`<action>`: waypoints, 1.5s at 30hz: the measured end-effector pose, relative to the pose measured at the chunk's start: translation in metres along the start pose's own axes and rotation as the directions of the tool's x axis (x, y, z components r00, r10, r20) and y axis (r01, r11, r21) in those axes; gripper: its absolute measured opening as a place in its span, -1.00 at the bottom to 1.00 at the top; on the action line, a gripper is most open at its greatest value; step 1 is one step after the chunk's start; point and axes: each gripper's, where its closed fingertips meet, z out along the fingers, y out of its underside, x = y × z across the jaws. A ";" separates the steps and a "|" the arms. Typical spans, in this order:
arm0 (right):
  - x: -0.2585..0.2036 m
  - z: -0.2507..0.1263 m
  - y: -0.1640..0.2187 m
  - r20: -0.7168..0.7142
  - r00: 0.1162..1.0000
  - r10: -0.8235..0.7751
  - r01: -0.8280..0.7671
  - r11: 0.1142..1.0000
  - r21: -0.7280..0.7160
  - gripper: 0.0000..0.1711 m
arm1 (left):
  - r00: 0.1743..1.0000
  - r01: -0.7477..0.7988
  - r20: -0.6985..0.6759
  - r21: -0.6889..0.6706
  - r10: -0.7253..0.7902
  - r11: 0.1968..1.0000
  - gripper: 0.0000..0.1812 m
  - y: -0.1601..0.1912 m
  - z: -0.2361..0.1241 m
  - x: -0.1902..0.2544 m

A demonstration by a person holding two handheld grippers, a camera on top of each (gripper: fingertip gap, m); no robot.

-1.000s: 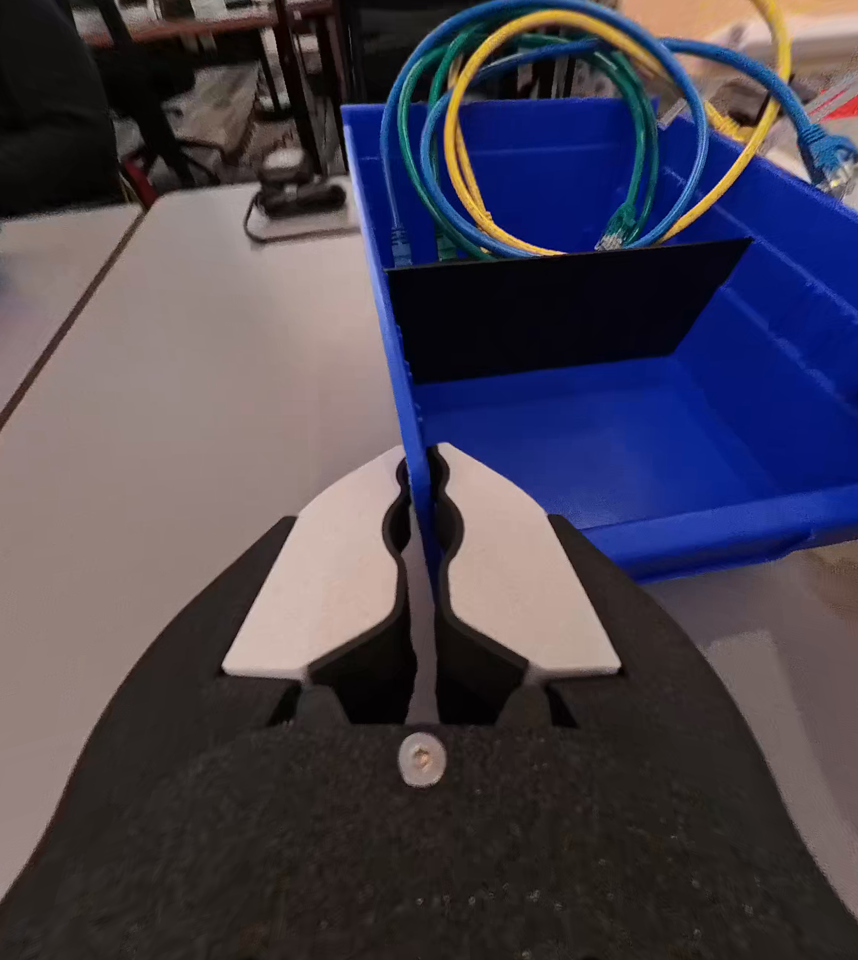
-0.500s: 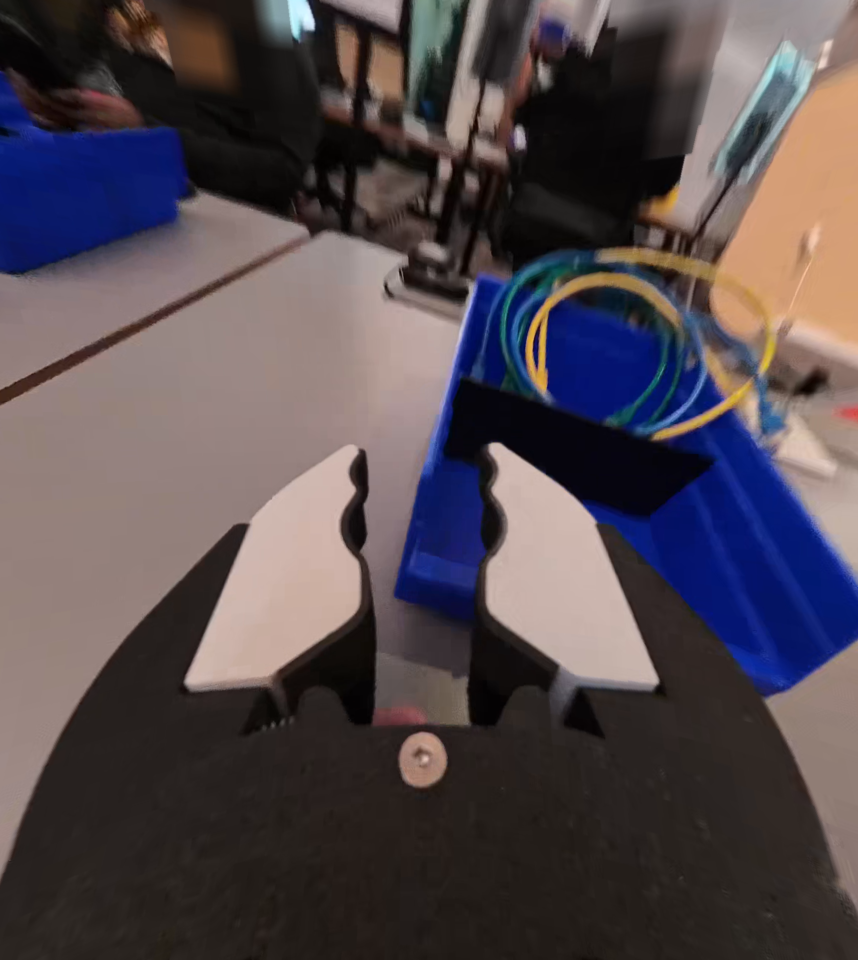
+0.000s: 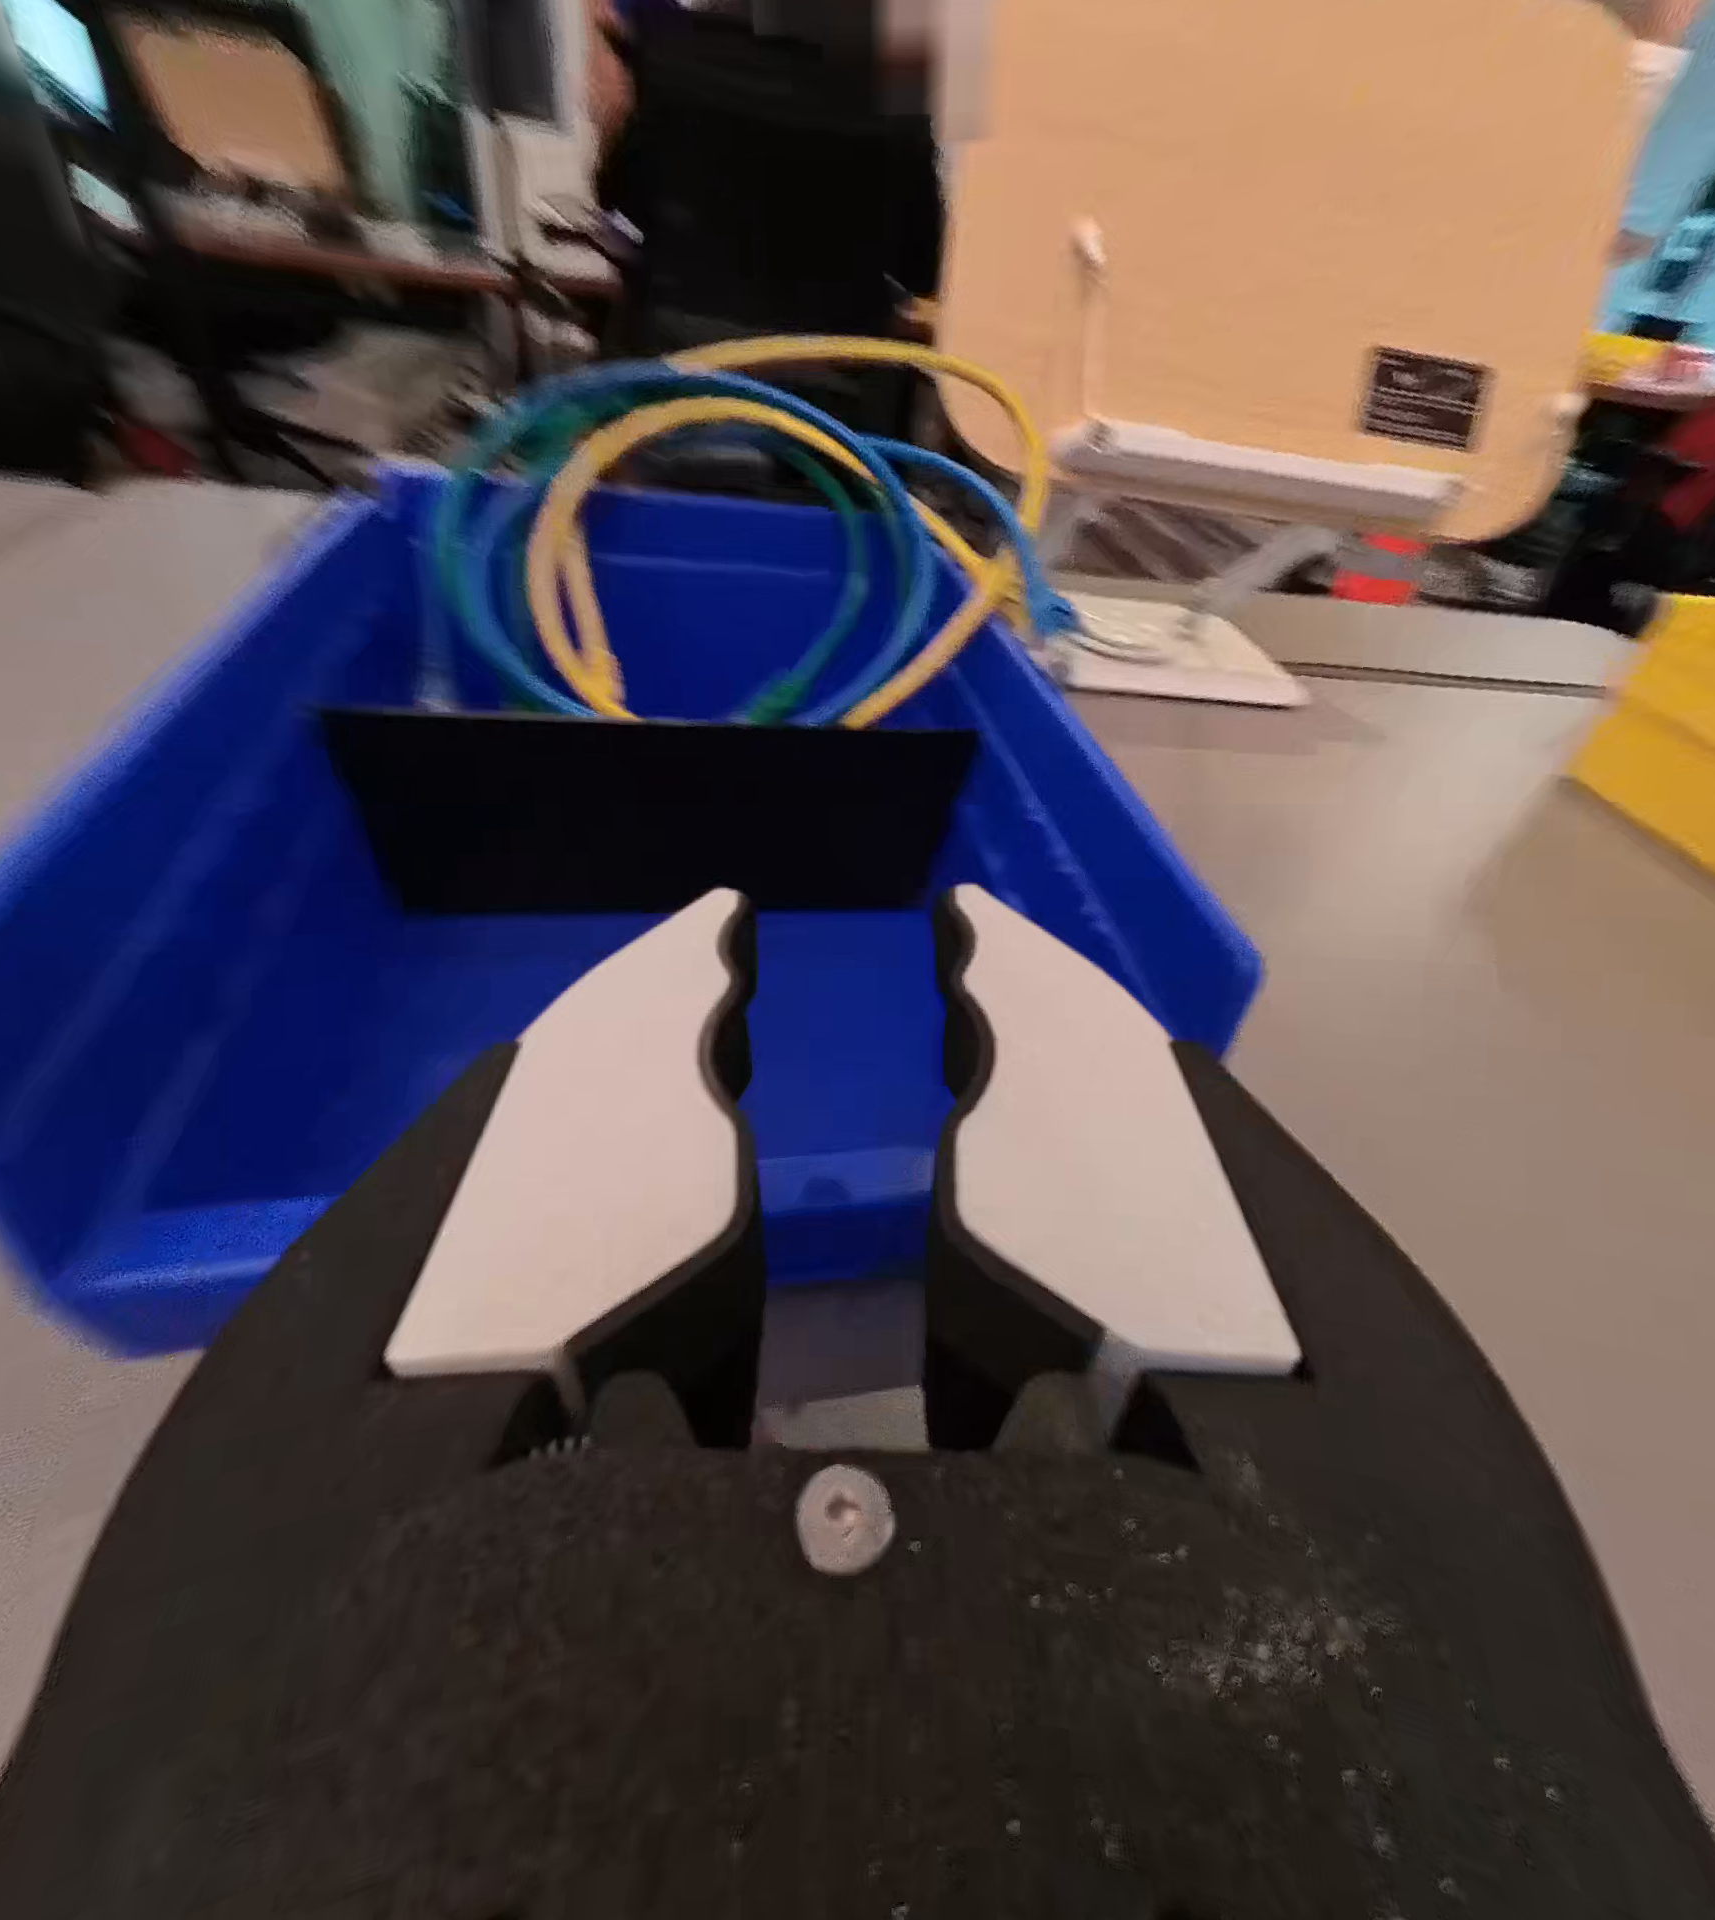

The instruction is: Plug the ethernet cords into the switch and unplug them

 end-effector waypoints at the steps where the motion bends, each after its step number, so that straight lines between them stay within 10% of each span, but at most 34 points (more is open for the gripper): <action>1: 0.007 0.004 0.005 0.012 1.000 -0.002 0.002 0.999 -0.046 -0.64 | 0.998 0.026 -0.063 -0.053 -0.029 0.998 -0.69 0.005 0.006 0.008; 9: 0.016 0.022 0.046 -0.059 0.968 -0.243 0.219 0.938 -0.269 -0.74 | 1.000 -0.006 -0.013 -0.127 0.004 0.992 -0.77 0.021 0.015 -0.003; 45: -0.012 0.014 0.046 -0.026 0.876 -0.482 0.458 0.847 -0.271 -0.65 | 0.997 0.005 -0.077 -0.214 -0.022 0.977 -0.70 0.034 -0.011 0.021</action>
